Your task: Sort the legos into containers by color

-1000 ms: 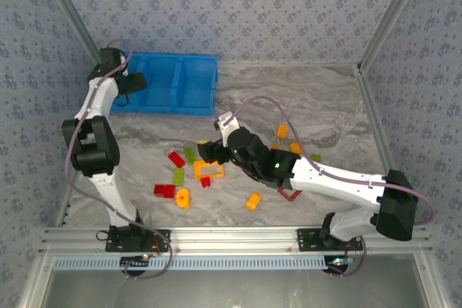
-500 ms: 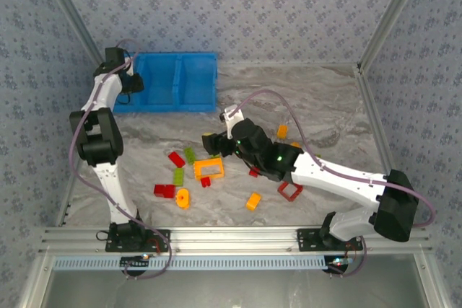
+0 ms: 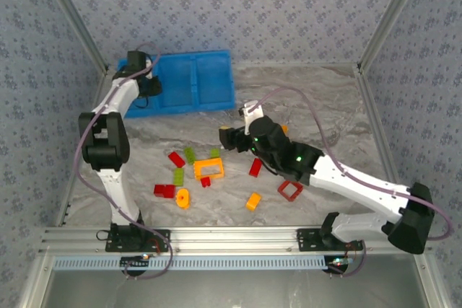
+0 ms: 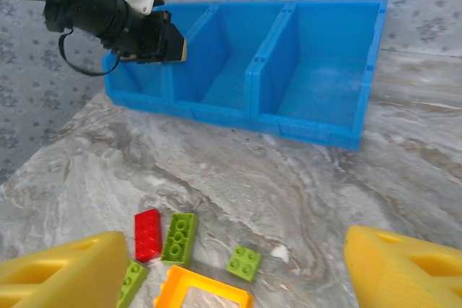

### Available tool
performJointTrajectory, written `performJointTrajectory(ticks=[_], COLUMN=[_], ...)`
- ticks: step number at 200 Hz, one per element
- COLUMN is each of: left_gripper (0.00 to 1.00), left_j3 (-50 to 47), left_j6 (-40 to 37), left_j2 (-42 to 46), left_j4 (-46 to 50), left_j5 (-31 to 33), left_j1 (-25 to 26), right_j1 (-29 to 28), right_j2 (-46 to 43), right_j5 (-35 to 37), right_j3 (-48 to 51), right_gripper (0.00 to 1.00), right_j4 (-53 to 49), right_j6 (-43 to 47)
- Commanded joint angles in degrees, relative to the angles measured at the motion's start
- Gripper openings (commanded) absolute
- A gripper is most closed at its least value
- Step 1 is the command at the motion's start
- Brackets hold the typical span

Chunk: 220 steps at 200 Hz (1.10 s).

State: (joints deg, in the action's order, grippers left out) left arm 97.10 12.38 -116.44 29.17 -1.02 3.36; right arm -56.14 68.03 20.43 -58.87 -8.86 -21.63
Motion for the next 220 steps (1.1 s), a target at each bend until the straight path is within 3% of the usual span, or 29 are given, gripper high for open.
performJointTrajectory(ticks=[1,93,158,208,220], left_gripper=[0.0,0.0,0.0,0.0,0.16], left_j3=[-1.37,-0.61,2.66,3.26,3.97], left_j6=[4.94,24.13,23.42,23.41,23.39], left_j2=[3.86,2.45,-0.45,-0.83,-0.67], left_j4=[-3.44,-4.69,-4.51,-4.5,-3.57], left_j5=[-3.88,4.81,5.03,3.58,3.3], left_j1=[4.93,20.65,24.88,25.67,25.68], right_j1=[1.37,6.65,7.42,11.89,13.21], right_j2=[-4.29,-15.53,-17.68,-16.73,-15.99], right_j5=[3.58,4.35,7.82,8.65,7.93], right_j3=[2.08,6.19,7.24,7.12,6.86], right_gripper=[0.81,0.81,0.81,0.82,0.82], right_j4=[-5.35,-13.5,-18.86,-25.14,-26.96], right_j6=[-1.11,-3.23,-6.46,-12.11,-13.07])
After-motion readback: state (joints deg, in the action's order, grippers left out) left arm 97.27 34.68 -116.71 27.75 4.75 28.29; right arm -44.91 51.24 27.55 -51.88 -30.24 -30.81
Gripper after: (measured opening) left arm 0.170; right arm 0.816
